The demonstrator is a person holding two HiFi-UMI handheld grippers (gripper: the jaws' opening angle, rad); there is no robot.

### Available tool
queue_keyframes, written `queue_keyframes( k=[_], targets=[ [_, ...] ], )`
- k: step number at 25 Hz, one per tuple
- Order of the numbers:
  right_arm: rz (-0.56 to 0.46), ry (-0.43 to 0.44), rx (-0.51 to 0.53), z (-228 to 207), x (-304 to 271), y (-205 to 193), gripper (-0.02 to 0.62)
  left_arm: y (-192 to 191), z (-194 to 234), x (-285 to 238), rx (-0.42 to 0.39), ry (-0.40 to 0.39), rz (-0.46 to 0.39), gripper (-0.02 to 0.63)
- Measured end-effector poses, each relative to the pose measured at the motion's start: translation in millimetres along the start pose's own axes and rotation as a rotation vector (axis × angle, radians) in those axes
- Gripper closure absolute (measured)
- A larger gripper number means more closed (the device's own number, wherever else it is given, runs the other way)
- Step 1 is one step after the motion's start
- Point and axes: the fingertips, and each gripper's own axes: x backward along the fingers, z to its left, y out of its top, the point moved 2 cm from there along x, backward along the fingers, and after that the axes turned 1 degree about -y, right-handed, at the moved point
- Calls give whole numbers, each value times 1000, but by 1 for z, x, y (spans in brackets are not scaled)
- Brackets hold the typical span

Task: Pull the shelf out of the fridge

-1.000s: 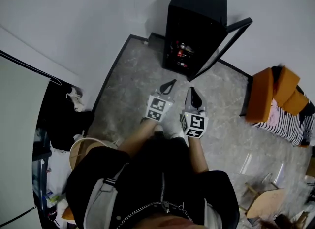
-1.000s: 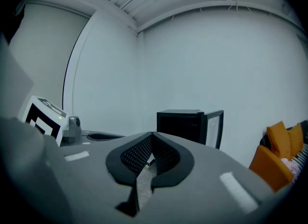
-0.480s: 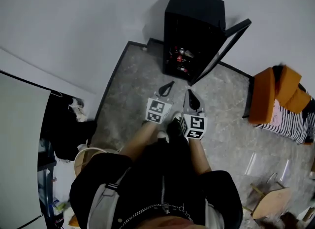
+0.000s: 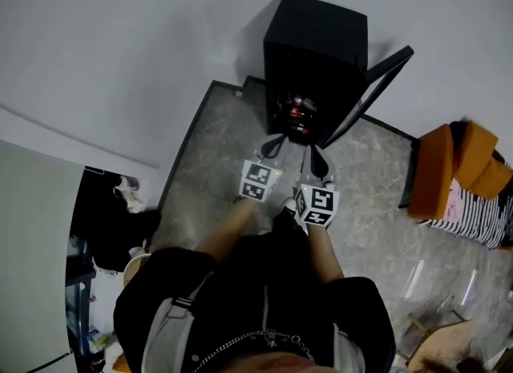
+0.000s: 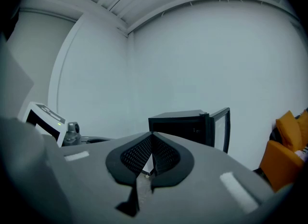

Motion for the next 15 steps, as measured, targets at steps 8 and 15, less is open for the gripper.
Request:
queue_keyframes(
  k=[8, 15],
  targets=[
    [-19, 20, -13, -46, -55, 20, 592, 15, 17, -62, -3, 38, 12, 595],
    [-13, 43, -18, -70, -88, 24, 593, 19, 36, -93, 13, 100, 18, 595]
  ],
)
